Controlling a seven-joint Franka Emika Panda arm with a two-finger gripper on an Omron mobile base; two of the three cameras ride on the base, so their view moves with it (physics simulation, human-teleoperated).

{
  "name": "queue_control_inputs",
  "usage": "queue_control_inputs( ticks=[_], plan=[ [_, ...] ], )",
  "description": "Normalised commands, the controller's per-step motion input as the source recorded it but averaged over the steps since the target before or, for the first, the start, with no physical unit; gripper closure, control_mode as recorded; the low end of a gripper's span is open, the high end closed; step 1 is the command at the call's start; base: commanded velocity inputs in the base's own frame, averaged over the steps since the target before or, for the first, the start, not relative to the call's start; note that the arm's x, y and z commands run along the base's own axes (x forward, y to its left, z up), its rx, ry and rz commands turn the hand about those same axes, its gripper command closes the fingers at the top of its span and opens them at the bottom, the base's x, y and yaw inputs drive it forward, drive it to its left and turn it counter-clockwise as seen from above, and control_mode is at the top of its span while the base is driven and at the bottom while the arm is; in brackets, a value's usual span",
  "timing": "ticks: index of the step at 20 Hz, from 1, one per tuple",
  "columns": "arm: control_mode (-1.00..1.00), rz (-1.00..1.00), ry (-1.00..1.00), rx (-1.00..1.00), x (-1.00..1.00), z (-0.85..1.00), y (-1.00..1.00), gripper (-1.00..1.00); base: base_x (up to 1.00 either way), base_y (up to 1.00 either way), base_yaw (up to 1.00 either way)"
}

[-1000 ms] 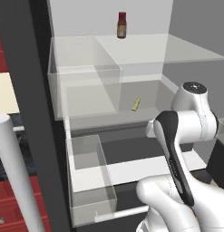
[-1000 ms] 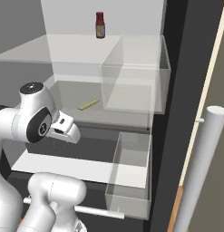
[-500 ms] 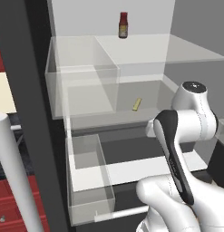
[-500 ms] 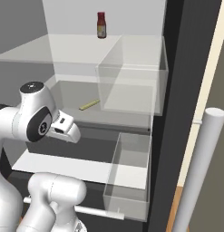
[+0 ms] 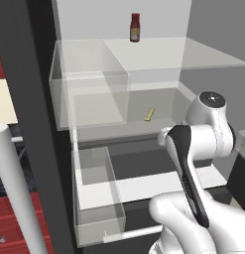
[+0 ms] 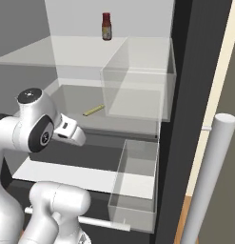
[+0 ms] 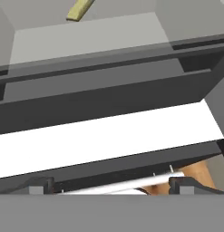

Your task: Retrieve the butter from the fridge and place it on a plate on the dining table. Then retrieve the butter knife by the fridge and place it near the plate.

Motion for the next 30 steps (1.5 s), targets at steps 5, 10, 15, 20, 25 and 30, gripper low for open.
queue_control_inputs(
  ticks=[5, 10, 15, 20, 25, 30],
  plan=[
    [-1.00, -0.04, -0.13, 0.00, 0.12, 0.36, 0.00, -1.00, 0.00, 0.00, 0.00],
    [-1.00, -0.04, -0.04, 0.01, 0.12, 0.49, 0.00, -1.00, 0.00, 0.00, 0.00],
    [-1.00, -0.06, -0.02, 0.00, 0.37, 0.05, 0.00, -1.00, 0.00, 0.00, 0.00],
    [-1.00, -0.07, -0.02, 0.00, 0.69, 0.00, 0.01, -1.00, 0.00, 0.00, 0.00],
    [-1.00, -0.08, 0.00, 0.00, 0.76, -0.02, 0.00, -1.00, 0.00, 0.00, 0.00],
    [-1.00, -0.06, 0.00, 0.00, 0.66, -0.02, 0.00, -1.00, 0.00, 0.00, 0.00]
  ],
)
